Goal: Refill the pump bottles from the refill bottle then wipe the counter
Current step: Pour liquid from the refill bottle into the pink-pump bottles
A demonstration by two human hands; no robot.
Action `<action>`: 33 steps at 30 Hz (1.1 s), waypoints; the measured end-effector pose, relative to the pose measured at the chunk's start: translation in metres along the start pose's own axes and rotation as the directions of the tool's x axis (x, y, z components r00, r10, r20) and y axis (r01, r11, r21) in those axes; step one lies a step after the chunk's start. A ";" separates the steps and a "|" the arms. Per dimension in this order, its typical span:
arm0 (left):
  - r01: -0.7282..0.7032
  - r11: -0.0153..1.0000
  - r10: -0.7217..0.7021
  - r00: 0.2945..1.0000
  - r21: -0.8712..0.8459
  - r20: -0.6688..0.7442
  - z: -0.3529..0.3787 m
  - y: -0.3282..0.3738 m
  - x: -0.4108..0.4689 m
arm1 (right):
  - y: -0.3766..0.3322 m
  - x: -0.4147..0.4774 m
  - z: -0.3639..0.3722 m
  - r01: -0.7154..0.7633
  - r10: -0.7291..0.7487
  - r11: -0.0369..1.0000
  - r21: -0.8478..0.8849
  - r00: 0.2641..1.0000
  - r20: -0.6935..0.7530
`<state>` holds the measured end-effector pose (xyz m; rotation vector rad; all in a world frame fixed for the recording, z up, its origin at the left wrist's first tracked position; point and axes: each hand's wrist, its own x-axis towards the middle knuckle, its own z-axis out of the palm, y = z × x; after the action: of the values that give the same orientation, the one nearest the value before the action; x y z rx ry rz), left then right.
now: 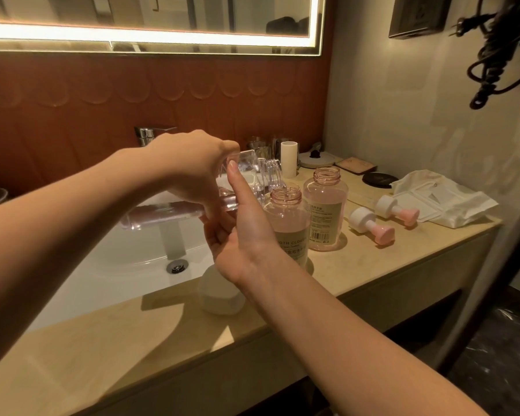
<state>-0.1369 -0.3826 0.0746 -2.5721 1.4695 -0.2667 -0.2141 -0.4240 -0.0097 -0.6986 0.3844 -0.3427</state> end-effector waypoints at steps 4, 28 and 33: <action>0.001 1.000 -0.001 1.000 -0.001 0.004 0.000 0.000 0.000 | 0.000 0.000 0.000 0.005 -0.005 1.000 0.012 1.000 -0.001; 0.015 1.000 -0.014 0.999 -0.008 0.033 -0.005 0.004 -0.002 | -0.002 -0.002 0.000 0.010 -0.011 0.999 0.030 1.000 0.010; 0.016 1.000 -0.016 0.999 0.007 0.037 -0.004 0.003 -0.001 | -0.002 -0.002 0.000 0.006 -0.006 0.999 0.034 1.000 0.010</action>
<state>-0.1407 -0.3837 0.0780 -2.5703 1.4341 -0.2238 -0.2160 -0.4249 -0.0078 -0.6684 0.3665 -0.3507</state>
